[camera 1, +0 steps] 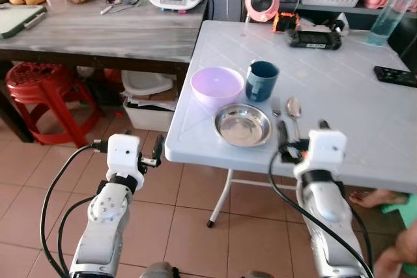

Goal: Setting the table

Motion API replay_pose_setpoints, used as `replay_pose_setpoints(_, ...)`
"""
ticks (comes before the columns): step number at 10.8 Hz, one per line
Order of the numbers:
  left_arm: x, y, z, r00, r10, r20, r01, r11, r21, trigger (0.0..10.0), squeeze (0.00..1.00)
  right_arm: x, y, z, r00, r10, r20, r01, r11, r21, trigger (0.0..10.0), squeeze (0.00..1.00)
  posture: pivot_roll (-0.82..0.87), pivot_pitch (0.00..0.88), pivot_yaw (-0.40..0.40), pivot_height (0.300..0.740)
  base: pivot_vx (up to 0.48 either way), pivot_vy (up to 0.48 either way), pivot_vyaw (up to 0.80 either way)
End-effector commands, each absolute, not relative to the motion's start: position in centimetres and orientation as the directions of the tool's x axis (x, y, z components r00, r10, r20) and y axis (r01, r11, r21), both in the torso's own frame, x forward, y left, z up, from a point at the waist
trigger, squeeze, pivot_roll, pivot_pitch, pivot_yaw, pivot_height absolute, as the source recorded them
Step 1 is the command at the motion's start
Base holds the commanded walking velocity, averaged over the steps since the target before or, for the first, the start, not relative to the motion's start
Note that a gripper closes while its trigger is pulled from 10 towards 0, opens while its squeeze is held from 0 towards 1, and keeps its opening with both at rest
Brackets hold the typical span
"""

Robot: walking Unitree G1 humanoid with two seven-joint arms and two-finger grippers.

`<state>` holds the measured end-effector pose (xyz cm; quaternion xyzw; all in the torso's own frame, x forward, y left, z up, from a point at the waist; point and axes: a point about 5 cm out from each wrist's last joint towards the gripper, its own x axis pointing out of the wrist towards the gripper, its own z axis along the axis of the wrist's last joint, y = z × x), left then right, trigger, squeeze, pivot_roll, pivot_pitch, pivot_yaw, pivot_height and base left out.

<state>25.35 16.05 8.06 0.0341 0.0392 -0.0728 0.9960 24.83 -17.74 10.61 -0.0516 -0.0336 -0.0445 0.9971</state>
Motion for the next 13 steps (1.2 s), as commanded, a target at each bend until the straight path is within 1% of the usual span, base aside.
replay_pose_setpoints(1, 25.9, 16.0, 8.0, 0.986, -0.153, -0.064, 0.157, 0.985, 0.069, 10.0, 0.00, 24.8, -18.2, 10.5, 0.991, -0.105, 0.078, 0.112, 0.989, -0.101, 10.0, 0.00, -0.04, 0.000, 0.013, 0.740, 0.000, 0.000, 0.00)
replay_pose_setpoints(2, 26.6, 15.0, 8.0, 0.982, -0.179, -0.057, 0.183, 0.980, 0.077, 10.0, 0.00, 25.2, -18.2, 10.4, 0.993, -0.092, 0.076, 0.100, 0.989, -0.113, 10.0, 0.00, -0.03, 0.000, -0.010, 0.740, 0.000, 0.000, 0.00)
replay_pose_setpoints(3, 27.1, 14.1, 8.5, 0.980, -0.197, -0.034, 0.198, 0.979, 0.045, 10.0, 0.00, 25.7, -18.1, 10.7, 0.994, -0.075, 0.084, 0.085, 0.989, -0.119, 10.0, 0.00, -0.02, 0.000, -0.024, 0.740, 0.000, 0.000, 0.00)
replay_pose_setpoints(4, 27.4, 13.8, 9.0, 0.982, -0.187, -0.010, 0.188, 0.981, 0.044, 10.0, 0.00, 26.2, -18.0, 10.8, 0.996, -0.043, 0.083, 0.054, 0.990, -0.132, 10.0, 0.00, 0.00, 0.000, -0.065, 0.740, 0.000, 0.000, 0.00)
replay_pose_setpoints(5, 27.5, 13.9, 9.1, 0.988, -0.156, 0.006, 0.156, 0.987, 0.029, 10.0, 0.00, 26.6, -17.8, 10.9, 0.997, -0.010, 0.076, 0.021, 0.990, -0.142, 10.0, 0.00, 0.02, 0.000, -0.106, 0.740, 0.000, 0.000, 0.00)
replay_pose_setpoints(7, 27.4, 14.3, 8.9, 0.992, -0.124, 0.016, 0.123, 0.992, 0.020, 10.0, 0.00, 26.8, -17.6, 10.8, 0.997, 0.024, 0.071, -0.013, 0.988, -0.152, 10.0, 0.00, 0.03, 0.000, -0.124, 0.740, 0.000, 0.000, 0.00)
replay_pose_setpoints(9, 27.6, 14.0, 8.8, 0.986, -0.166, 0.003, 0.166, 0.985, 0.041, 10.0, 0.00, 26.7, -17.8, 10.9, 0.996, -0.027, 0.089, 0.039, 0.990, -0.134, 10.0, 0.00, -0.02, 0.000, -0.044, 0.740, 0.000, 0.000, 0.00)
replay_pose_setpoints(10, 27.7, 13.7, 8.9, 0.977, -0.213, -0.007, 0.213, 0.976, 0.051, 10.0, 0.00, 26.0, -18.0, 10.7, 0.993, -0.072, 0.092, 0.082, 0.989, -0.120, 10.0, 0.00, -0.05, 0.000, 0.008, 0.740, 0.000, 0.000, 0.00)
replay_pose_setpoints(12, 28.1, 13.2, 9.0, 0.956, -0.294, -0.022, 0.294, 0.952, 0.083, 10.0, 0.00, 24.5, -18.6, 10.2, 0.986, -0.146, 0.086, 0.155, 0.982, -0.107, 10.0, 0.00, -0.09, 0.000, 0.076, 0.740, 0.000, 0.000, 0.00)
replay_pose_setpoints(13, 28.0, 12.9, 9.2, 0.946, -0.324, -0.022, 0.325, 0.941, 0.099, 10.0, 0.00, 23.7, -19.0, 10.3, 0.980, -0.178, 0.087, 0.187, 0.977, -0.102, 10.0, 0.00, -0.10, 0.000, 0.081, 0.740, 0.000, 0.000, 0.00)
